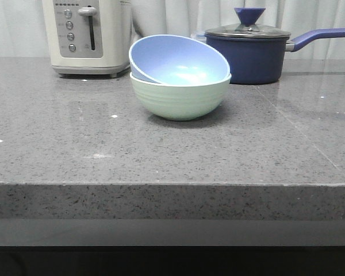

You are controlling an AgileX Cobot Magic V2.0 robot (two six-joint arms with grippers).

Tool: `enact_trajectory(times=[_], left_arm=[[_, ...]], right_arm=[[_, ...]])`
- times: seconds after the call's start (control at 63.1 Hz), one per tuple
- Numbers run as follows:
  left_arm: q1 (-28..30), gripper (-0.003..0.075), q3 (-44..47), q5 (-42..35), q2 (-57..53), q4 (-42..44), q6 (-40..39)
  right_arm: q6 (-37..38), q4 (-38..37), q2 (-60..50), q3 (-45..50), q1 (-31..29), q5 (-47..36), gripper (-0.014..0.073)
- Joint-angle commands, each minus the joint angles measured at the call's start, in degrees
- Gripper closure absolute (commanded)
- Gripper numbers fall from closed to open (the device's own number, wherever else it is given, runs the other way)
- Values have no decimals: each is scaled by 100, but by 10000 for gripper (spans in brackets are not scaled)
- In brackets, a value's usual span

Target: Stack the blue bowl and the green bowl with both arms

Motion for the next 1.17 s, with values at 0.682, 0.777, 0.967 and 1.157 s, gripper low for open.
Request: enact_trajectory(times=[0.682,0.777,0.967,1.157], left_arm=[[-34,740,27,-509,-98,-51,16],[-34,740,27,-509,-98,-51,16],[-34,740,27,-509,-98,-51,16],[-34,740,27,-509,-98,-51,16]], right_arm=[[-39,187,-117,-93,-26,-386,657],[-39,187,-117,-93,-26,-392,657],[-39,187,-117,-93,-26,-392,657],[-39,187,-117,-93,-26,-392,657]])
